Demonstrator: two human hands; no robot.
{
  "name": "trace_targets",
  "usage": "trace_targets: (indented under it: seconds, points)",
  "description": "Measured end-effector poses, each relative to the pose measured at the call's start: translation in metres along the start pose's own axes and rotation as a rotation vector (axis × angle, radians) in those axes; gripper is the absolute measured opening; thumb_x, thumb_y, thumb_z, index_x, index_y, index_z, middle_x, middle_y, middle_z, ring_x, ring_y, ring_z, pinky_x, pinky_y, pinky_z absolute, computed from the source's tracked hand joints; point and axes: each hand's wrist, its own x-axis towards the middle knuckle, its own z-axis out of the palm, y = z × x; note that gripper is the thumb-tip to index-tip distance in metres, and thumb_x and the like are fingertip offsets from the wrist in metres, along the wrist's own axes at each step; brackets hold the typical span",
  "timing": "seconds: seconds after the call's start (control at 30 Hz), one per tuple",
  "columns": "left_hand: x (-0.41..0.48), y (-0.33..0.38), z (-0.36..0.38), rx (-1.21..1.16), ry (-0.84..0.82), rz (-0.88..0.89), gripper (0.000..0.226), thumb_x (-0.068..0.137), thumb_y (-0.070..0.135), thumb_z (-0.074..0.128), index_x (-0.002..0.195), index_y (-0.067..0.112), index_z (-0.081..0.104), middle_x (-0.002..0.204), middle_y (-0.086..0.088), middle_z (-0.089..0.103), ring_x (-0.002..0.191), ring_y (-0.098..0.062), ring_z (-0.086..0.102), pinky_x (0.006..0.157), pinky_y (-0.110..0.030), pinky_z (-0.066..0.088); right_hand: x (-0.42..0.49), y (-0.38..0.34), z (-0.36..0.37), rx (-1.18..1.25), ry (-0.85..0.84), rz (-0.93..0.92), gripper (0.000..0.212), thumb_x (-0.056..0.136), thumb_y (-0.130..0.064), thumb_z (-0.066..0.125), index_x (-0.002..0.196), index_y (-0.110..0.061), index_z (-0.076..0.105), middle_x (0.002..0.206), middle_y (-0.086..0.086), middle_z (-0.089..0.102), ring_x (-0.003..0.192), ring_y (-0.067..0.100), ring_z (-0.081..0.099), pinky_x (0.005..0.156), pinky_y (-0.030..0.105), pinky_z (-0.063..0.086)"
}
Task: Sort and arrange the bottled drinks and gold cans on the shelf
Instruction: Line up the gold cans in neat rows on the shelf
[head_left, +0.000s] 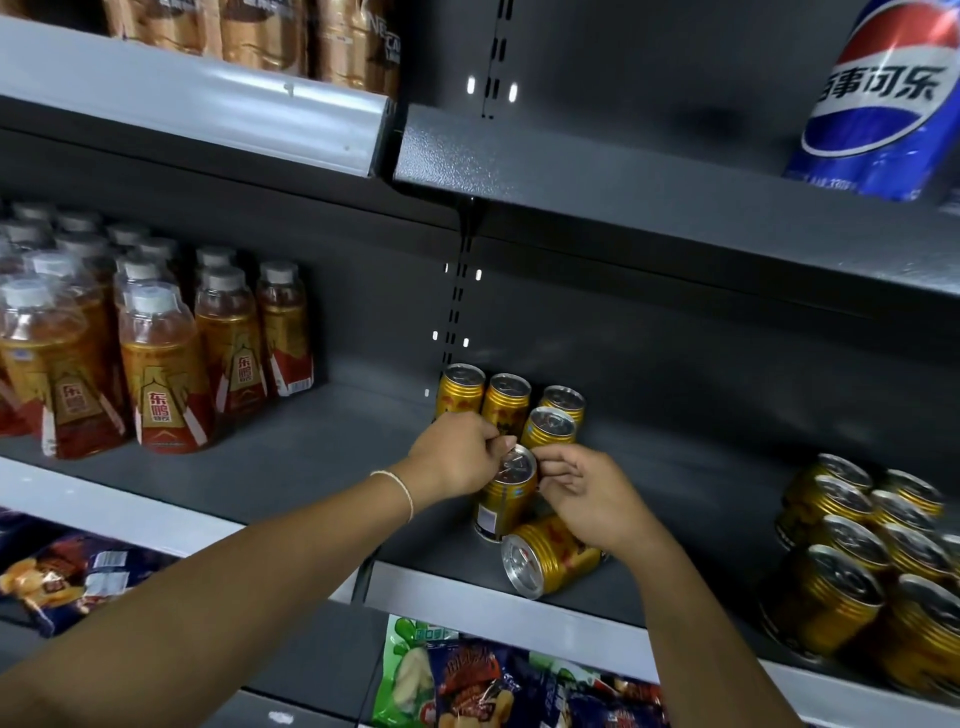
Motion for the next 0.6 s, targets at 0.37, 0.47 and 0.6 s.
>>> trace_targets:
  seconds: [0.37, 0.47, 0.6]
  points:
    - [-0.033, 0.017, 0.005, 0.291, 0.327, 0.192, 0.034, 0.1, 0.044, 0.037, 0.091, 0.02, 0.058, 0.086, -0.002, 0.059, 0.072, -0.02, 0.058, 0.053, -0.026, 0.037, -0.023, 0.014, -0.011, 0.07, 0.182, 0.006, 0.033, 0.094, -0.002, 0.059, 0.111, -0.03, 0.065, 0.103, -0.011, 0.073, 0.1, 0.002, 0.068, 0.091, 0.022, 0.053]
    - [-0.055, 0.032, 0.001, 0.321, 0.383, 0.409, 0.036, 0.096, 0.043, 0.038, 0.089, 0.02, 0.064, 0.081, 0.0, 0.063, 0.064, -0.017, 0.059, 0.05, -0.021, 0.034, -0.029, 0.019, -0.013, 0.085, 0.192, -0.016, 0.034, 0.095, 0.002, 0.056, 0.111, -0.026, 0.066, 0.101, -0.009, 0.073, 0.097, 0.002, 0.068, 0.09, 0.02, 0.054]
    - [-0.072, 0.039, 0.013, 0.472, 0.073, 0.353, 0.052, 0.094, 0.062, 0.023, 0.078, 0.023, 0.053, 0.068, 0.001, 0.055, 0.055, -0.018, 0.051, 0.049, -0.025, 0.032, -0.034, 0.023, -0.016, 0.103, 0.193, 0.015, 0.03, 0.096, 0.001, 0.054, 0.11, -0.022, 0.066, 0.099, -0.011, 0.071, 0.096, 0.002, 0.068, 0.09, 0.02, 0.054]
